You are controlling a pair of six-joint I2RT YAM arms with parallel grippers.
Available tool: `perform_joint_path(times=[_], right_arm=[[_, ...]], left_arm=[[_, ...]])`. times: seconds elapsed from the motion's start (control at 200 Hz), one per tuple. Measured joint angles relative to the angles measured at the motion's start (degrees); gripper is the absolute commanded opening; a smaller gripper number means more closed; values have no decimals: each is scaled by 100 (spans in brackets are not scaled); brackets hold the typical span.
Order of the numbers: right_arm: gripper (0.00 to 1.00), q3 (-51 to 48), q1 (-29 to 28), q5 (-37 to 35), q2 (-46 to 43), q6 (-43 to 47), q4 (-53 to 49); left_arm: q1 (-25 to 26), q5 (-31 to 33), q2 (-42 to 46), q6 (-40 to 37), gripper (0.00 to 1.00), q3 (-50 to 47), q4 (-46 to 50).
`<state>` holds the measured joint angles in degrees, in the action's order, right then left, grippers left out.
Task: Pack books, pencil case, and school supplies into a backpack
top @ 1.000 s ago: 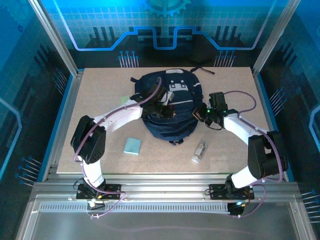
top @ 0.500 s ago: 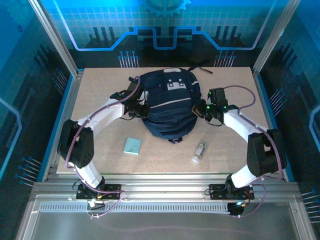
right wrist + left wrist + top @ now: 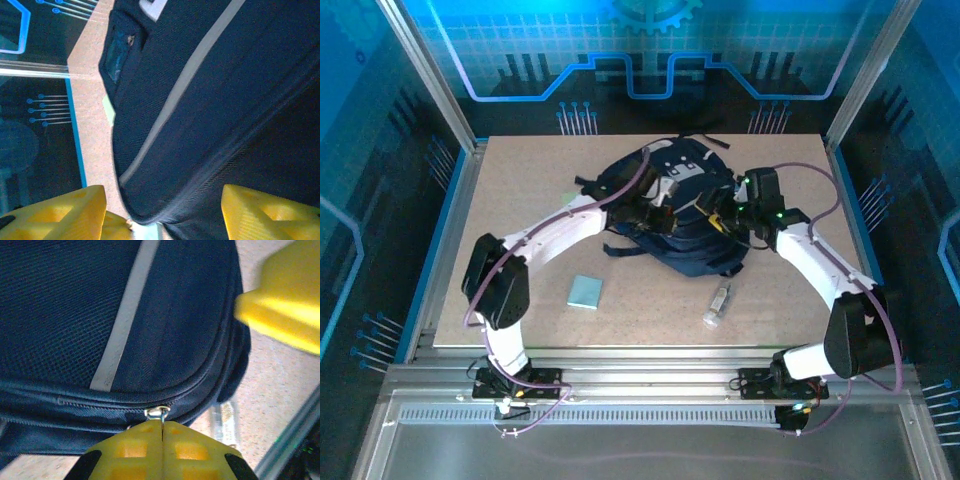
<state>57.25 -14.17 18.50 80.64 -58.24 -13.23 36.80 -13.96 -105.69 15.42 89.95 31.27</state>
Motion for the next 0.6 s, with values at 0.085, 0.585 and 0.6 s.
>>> perform_joint_path(times=[0.085, 0.585, 0.6], right_arm=[[63, -116, -157, -2, 138, -232, 225], [0, -114, -225, -44, 1108, -610, 879], [0, -114, -223, -44, 1099, -605, 876]], left_arm=[[90, -107, -142, -42, 0, 85, -4], [-140, 826, 79, 33, 0, -776, -367], [-214, 820, 83, 79, 0, -809, -411]])
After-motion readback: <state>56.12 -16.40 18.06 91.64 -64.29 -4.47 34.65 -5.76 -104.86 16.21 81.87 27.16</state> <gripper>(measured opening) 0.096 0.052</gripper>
